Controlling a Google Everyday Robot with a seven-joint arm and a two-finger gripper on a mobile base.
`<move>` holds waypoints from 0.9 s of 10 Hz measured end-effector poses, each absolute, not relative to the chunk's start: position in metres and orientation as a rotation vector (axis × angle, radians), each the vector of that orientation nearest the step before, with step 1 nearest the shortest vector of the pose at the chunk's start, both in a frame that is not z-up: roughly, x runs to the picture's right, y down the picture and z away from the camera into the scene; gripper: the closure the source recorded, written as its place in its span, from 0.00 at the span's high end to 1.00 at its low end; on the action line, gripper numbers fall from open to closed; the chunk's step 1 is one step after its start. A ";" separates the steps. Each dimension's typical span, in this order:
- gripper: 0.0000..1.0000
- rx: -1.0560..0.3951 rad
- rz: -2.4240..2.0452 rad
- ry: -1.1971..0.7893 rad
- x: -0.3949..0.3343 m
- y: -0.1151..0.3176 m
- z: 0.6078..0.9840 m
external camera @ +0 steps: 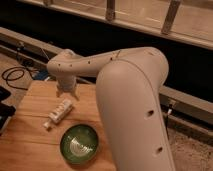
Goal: Place the bottle in the ceramic bowl
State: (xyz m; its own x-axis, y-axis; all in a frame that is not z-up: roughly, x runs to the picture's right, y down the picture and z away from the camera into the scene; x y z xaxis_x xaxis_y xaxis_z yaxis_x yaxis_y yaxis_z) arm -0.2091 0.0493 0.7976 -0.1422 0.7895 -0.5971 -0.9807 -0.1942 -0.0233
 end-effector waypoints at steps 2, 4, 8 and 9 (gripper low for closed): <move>0.65 -0.623 1.675 0.465 -0.225 0.058 0.814; 0.65 -0.638 1.671 0.465 -0.230 0.059 0.819; 0.65 -0.632 1.674 0.492 -0.226 0.059 0.821; 0.65 -0.608 1.667 0.553 -0.224 0.064 0.829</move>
State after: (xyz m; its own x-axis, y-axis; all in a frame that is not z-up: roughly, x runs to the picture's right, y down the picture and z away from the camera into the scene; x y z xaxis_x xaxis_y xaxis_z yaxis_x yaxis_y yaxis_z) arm -0.2241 0.0645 0.8287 -0.1464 0.7352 -0.6619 -0.9850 -0.1703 0.0287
